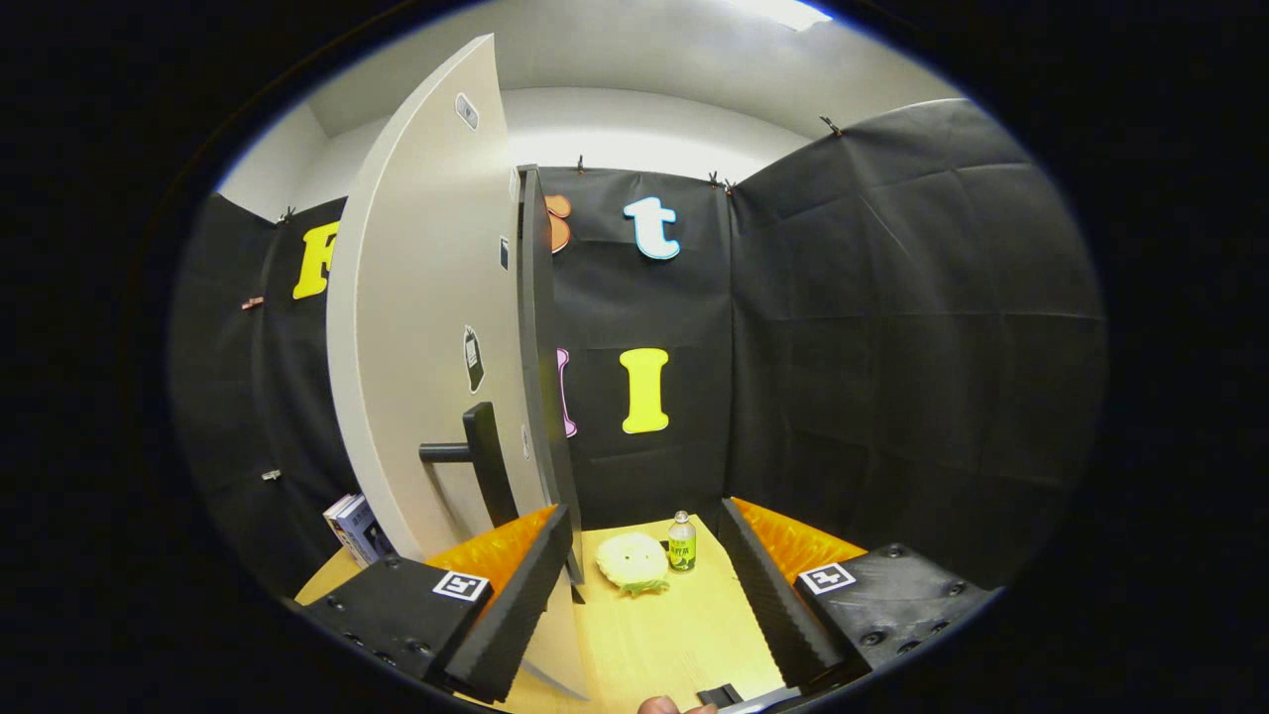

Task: Open the shoe cabinet door, grab the shoes and put them into the shoe cabinet, then close the shoe cabinet door.

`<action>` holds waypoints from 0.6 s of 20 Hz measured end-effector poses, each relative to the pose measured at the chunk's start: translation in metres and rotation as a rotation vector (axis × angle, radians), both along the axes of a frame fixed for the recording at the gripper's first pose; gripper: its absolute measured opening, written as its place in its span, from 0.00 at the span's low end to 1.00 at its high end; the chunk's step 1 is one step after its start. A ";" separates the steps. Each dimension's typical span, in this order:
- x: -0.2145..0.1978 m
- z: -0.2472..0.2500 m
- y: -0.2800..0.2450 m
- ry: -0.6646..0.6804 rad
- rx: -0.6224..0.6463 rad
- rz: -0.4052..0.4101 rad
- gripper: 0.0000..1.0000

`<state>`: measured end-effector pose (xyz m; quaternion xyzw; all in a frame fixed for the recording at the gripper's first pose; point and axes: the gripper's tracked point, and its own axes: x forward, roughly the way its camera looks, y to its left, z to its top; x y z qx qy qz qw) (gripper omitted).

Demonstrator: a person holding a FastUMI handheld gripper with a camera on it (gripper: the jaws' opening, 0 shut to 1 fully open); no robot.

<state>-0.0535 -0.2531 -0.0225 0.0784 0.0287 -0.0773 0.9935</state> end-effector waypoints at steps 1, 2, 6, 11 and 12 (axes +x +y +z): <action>0.000 0.000 0.003 0.004 -0.001 -0.007 0.98; -0.001 0.001 0.006 0.006 -0.002 -0.013 0.97; -0.007 0.005 0.036 0.014 -0.004 -0.014 0.97; -0.005 0.008 0.104 0.013 0.007 0.064 0.97; -0.002 0.009 0.118 0.009 0.007 0.086 0.98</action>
